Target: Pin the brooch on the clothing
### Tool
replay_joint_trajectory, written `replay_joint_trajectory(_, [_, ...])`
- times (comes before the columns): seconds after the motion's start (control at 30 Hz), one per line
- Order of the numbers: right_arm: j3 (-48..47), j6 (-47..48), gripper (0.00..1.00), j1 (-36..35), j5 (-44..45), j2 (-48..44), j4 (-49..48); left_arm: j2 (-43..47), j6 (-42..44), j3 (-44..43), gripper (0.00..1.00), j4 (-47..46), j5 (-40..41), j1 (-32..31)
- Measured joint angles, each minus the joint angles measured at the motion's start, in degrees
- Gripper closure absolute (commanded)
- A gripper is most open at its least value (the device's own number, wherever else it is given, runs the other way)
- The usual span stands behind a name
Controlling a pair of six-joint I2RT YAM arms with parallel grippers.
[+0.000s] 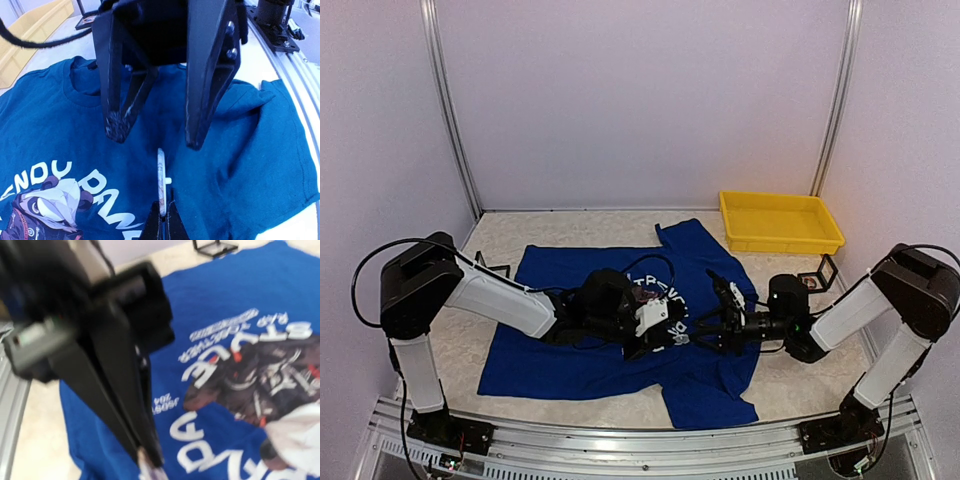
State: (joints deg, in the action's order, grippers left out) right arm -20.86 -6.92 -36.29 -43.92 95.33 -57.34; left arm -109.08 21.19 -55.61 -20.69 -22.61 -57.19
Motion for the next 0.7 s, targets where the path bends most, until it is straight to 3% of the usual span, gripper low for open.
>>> replay_joint_trajectory(0.13, [-0.2,0.0,0.58,0.6,2.2,-4.8,4.2,0.0,1.9,0.3,0.93,0.0,6.8,-1.6])
replay_joint_trajectory(0.3, [-1.0,-1.0,0.58,1.6,9.2,-7.8,9.6,0.0,6.0,0.1,0.63,2.1,15.1,-5.8])
replay_joint_trajectory(0.4, [-1.0,-1.6,0.58,1.7,13.5,-9.1,12.1,0.0,7.2,-0.1,0.53,4.7,17.7,-8.5])
replay_joint_trajectory(0.53, [-1.5,-2.3,0.59,1.7,20.0,-11.3,17.7,0.2,7.7,-0.1,0.45,8.9,19.0,-11.1])
replay_joint_trajectory(0.7, [-7.7,-3.9,0.75,2.1,30.4,-10.8,29.8,3.9,7.3,-0.8,0.44,15.9,18.3,-12.0])
